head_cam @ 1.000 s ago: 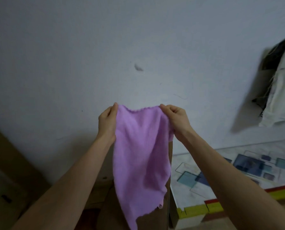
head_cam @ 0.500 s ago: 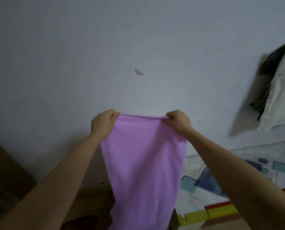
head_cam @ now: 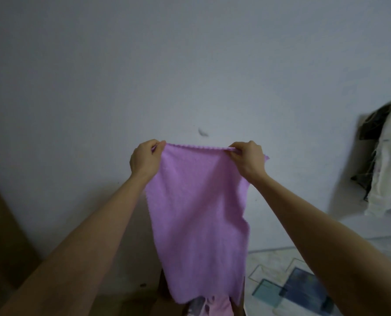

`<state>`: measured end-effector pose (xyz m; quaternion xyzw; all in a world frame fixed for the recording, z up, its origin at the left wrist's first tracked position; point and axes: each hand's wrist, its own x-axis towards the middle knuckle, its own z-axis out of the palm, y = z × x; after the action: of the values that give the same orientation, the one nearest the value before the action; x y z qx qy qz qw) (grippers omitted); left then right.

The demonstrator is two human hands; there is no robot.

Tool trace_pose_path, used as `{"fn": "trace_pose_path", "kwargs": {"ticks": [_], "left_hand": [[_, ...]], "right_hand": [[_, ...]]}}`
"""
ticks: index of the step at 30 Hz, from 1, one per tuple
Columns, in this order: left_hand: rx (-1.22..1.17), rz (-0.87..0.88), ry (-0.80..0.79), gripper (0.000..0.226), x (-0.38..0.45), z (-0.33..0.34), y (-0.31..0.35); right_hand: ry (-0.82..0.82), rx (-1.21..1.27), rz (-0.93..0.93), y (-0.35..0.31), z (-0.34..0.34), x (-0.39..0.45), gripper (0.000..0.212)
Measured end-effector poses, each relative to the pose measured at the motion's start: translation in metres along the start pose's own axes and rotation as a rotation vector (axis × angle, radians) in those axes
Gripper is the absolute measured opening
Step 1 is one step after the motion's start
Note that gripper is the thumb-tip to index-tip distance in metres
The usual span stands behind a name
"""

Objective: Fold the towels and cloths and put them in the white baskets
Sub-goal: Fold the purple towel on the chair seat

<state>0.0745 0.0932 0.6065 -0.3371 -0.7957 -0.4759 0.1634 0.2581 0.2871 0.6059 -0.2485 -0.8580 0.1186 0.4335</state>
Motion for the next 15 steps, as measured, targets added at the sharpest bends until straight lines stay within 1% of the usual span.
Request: {"fn": "trace_pose_path", "kwargs": {"ticks": [2, 4, 7, 9, 13, 15], "left_hand": [[-0.011, 0.02, -0.001, 0.042, -0.003, -0.008, 0.0], [-0.033, 0.036, -0.014, 0.044, -0.008, -0.015, -0.004], [-0.068, 0.036, -0.063, 0.044, -0.024, -0.019, -0.021], [-0.076, 0.018, -0.134, 0.045, -0.043, -0.019, -0.038], [0.0, -0.031, -0.353, 0.044, -0.099, -0.01, -0.076], [0.011, -0.093, -0.433, 0.043, -0.129, -0.005, -0.092]], "right_hand": [[0.01, -0.014, -0.031, -0.005, -0.002, -0.002, 0.015], [-0.01, -0.01, -0.017, -0.008, -0.003, -0.009, 0.017], [-0.1, 0.004, 0.029, -0.009, -0.002, -0.03, 0.019], [-0.194, 0.0, 0.057, -0.008, 0.001, -0.053, 0.023], [-0.458, -0.068, 0.093, 0.007, 0.015, -0.111, 0.026], [-0.569, -0.091, 0.089, 0.014, 0.024, -0.139, 0.036]]}}
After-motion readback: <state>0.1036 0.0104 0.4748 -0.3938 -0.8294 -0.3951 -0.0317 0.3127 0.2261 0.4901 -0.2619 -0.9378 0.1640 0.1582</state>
